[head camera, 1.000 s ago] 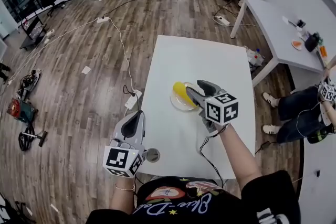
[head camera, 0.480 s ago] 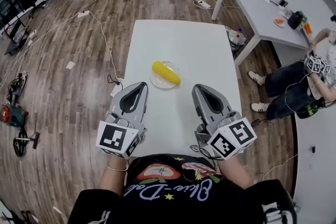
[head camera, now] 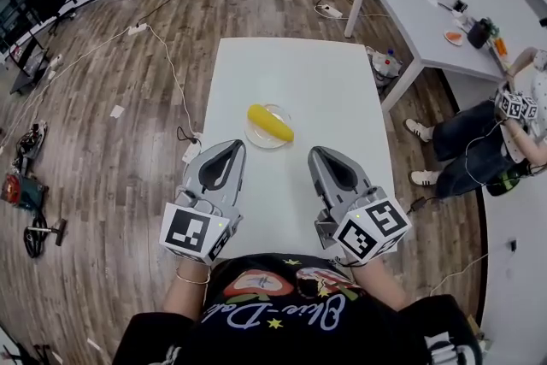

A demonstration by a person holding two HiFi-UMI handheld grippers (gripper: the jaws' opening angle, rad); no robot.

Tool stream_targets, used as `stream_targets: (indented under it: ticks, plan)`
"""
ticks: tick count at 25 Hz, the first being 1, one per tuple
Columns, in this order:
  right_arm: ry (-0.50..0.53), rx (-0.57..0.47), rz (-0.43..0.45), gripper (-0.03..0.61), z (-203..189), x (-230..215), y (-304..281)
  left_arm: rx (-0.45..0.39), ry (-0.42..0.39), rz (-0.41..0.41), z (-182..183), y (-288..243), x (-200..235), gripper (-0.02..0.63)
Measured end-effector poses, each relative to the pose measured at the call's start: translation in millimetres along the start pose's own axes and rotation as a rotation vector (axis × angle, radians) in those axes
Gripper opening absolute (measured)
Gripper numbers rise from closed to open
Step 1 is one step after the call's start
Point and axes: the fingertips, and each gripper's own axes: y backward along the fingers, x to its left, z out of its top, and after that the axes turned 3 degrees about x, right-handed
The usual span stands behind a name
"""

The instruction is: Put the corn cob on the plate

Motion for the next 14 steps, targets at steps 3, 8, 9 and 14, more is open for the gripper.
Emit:
stream_targets:
  ticks: [3,8,9,14]
  plan:
    - [-0.053,0.013,0.022,0.015,-3.4,1.0,-1.7,-0.011,-0.005,0.018,5.2,0.4,-0.3,-0.008]
    - [-0.073,0.022,0.025,0.015,-8.5,4.9,-4.8,-0.011,-0.018,0.019,5.4,4.3,-0.5,-0.008]
    - [-0.073,0.023,0.024,0.015,-9.0,5.0,-4.7,-0.012,-0.017,0.020,5.6,5.1,-0.3,-0.008]
    - [-0.083,0.023,0.015,0.015,-9.0,3.2,-2.9,-0.012,-0.019,0.025,7.7,7.6,0.0,-0.008]
